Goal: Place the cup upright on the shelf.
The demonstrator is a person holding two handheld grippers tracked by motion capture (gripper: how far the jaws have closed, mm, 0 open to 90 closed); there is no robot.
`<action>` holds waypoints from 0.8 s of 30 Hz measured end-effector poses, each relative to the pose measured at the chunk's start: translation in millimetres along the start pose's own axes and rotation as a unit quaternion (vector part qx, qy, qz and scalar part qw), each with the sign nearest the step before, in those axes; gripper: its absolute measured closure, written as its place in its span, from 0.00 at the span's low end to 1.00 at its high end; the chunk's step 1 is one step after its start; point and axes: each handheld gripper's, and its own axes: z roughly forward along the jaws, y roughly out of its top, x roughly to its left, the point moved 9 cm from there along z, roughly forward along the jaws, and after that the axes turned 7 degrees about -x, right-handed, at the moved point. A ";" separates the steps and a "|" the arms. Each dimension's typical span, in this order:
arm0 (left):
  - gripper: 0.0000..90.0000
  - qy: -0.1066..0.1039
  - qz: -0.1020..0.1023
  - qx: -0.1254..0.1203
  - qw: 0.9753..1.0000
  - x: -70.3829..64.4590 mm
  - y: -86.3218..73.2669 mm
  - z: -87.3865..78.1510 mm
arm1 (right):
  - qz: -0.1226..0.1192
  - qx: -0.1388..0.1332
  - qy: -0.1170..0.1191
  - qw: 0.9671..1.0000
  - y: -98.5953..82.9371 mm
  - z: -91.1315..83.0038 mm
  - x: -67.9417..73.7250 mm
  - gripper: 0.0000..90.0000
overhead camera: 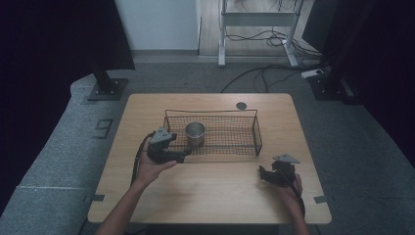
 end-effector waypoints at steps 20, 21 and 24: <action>0.18 -0.008 -0.011 0.029 0.999 -9.4 -64.0 -16.9 | 0.002 0.000 -0.003 1.000 0.2 0.2 -0.5 0.21; 0.18 -0.006 -0.011 0.030 0.999 -8.4 -64.8 -16.6 | 0.002 0.000 -0.003 1.000 0.2 0.2 -0.5 0.21; 0.18 -0.004 -0.015 0.030 0.999 -6.6 -65.8 -15.8 | 0.002 0.000 -0.003 1.000 0.2 0.2 -0.5 0.21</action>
